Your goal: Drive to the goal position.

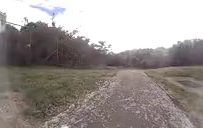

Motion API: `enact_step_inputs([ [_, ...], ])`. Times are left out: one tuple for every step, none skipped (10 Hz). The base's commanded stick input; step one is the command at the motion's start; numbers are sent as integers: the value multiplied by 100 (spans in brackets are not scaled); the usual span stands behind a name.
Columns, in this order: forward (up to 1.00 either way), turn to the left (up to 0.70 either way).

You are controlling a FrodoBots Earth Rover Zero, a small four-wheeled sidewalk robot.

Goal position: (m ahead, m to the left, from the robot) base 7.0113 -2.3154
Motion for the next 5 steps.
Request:
enact_step_inputs([
  [0,0],
  [0,0],
  [10,0],
  [29,0],
  [30,0],
])
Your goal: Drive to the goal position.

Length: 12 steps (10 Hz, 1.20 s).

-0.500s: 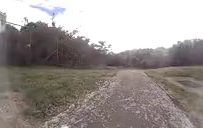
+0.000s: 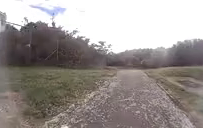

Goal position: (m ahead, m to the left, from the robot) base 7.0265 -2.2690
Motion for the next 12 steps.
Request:
enact_step_inputs([
  [30,0],
  [30,0],
  [30,0],
  [30,0],
  [30,0],
  [30,0],
  [30,0],
  [30,0],
  [30,0],
  [30,0],
  [30,0],
  [30,0],
])
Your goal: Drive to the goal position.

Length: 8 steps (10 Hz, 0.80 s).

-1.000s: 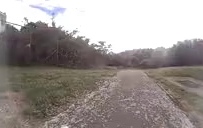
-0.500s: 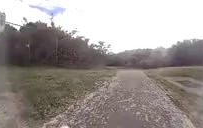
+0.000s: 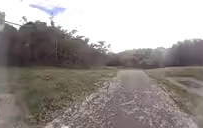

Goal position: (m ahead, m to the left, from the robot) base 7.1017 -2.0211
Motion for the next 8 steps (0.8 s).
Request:
enact_step_inputs([
  [30,-42],
  [30,-75],
  [30,-75],
  [30,-75],
  [30,-75],
  [30,-75],
  [30,-75],
  [30,-75],
])
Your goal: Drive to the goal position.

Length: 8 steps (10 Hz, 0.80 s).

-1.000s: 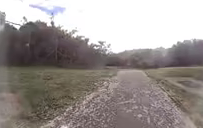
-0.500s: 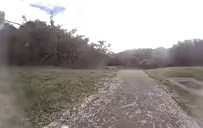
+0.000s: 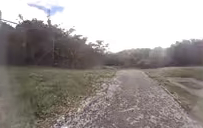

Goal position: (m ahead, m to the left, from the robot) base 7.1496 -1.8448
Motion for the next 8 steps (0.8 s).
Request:
enact_step_inputs([
  [30,-75],
  [30,-75],
  [30,-75],
  [30,-53],
  [30,-3],
  [30,0],
  [30,0],
  [30,0],
])
